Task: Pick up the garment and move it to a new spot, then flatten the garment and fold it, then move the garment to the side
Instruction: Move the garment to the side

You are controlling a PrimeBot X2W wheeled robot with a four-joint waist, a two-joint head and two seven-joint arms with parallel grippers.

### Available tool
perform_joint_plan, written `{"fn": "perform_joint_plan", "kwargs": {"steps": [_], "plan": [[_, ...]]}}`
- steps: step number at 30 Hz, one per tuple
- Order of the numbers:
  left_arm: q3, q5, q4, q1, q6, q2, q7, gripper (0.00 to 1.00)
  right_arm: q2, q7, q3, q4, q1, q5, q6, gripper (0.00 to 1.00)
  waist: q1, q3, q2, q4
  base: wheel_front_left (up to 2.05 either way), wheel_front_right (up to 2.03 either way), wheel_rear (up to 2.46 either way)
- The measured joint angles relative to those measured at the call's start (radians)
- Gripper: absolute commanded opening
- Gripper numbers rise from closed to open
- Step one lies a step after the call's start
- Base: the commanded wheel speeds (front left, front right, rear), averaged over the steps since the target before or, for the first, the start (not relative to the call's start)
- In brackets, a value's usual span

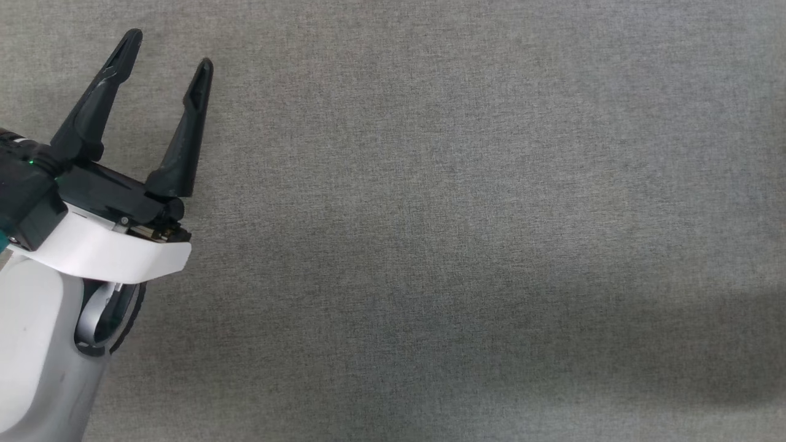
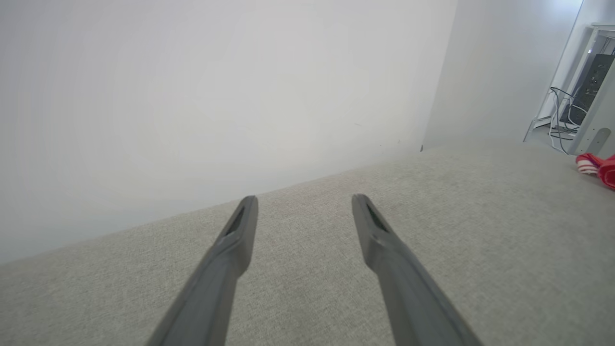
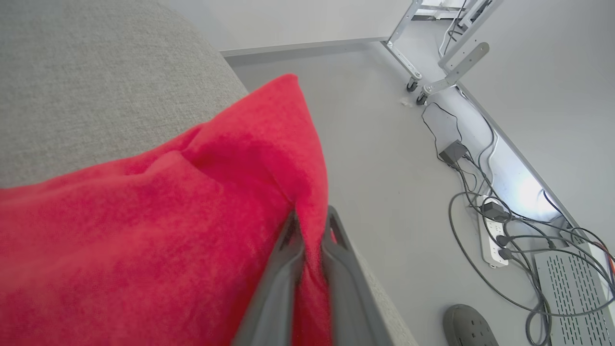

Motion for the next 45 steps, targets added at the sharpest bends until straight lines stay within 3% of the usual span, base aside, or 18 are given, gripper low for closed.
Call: {"fn": "perform_joint_plan", "kwargs": {"steps": [2, 5, 9, 14, 17, 25, 32, 38, 45], "plan": [[0.009, 0.000, 0.000, -0.001, 0.000, -0.003, 0.000, 1.00, -0.009, -0.007, 0.007, 0.020, -0.002, -0.015, 0.000, 0.03, 0.0000, -0.002, 0.0000, 0.001, 0.00, 0.00, 0.00], [0.010, 0.000, 0.005, 0.000, 0.000, -0.010, 0.000, 1.00, -0.013, -0.022, 0.011, 0.042, -0.002, -0.016, 0.000, 1.00, 0.0000, -0.011, 0.0000, 0.002, 0.00, 0.00, 0.00], [0.018, 0.000, 0.027, 0.009, 0.000, -0.035, 0.000, 1.00, -0.036, -0.058, 0.061, 0.072, -0.002, -0.002, 0.000, 1.00, 0.0000, -0.037, 0.0000, 0.006, 0.00, 0.00, 0.00], [0.043, -0.009, 0.065, 0.058, 0.000, -0.071, 0.000, 1.00, -0.035, -0.116, 0.194, 0.065, 0.010, 0.078, 0.000, 1.00, 0.0000, -0.089, 0.0000, 0.015, 0.00, 0.00, 0.00], [0.052, -0.012, 0.083, 0.085, 0.000, -0.086, 0.000, 1.00, -0.015, -0.135, 0.258, 0.051, 0.028, 0.133, 0.000, 1.00, 0.0000, -0.115, 0.0000, 0.019, 0.00, 0.00, 0.00], [0.102, -0.014, 0.138, 0.199, 0.000, -0.138, 0.000, 1.00, 0.066, -0.234, 0.542, -0.068, 0.177, 0.309, 0.000, 1.00, 0.0000, -0.223, 0.0000, 0.045, 0.00, 0.00, 0.00], [0.160, -0.016, 0.189, 0.280, 0.000, -0.180, 0.000, 1.00, 0.140, -0.351, 0.709, -0.140, 0.300, 0.377, 0.000, 1.00, 0.0000, -0.305, 0.0001, 0.073, 0.00, 0.00, 0.00], [0.209, -0.014, 0.217, 0.358, 0.000, -0.217, 0.000, 1.00, 0.195, -0.441, 0.783, -0.175, 0.383, 0.426, 0.000, 1.00, 0.0000, -0.378, 0.0000, 0.087, 0.00, 0.00, 0.00], [0.249, -0.023, 0.217, 0.467, 0.000, -0.270, 0.000, 1.00, 0.256, -0.510, 0.751, -0.258, 0.560, 0.507, 0.000, 1.00, 0.0000, -0.485, 0.0000, 0.111, 0.00, 0.00, 0.00]]}}
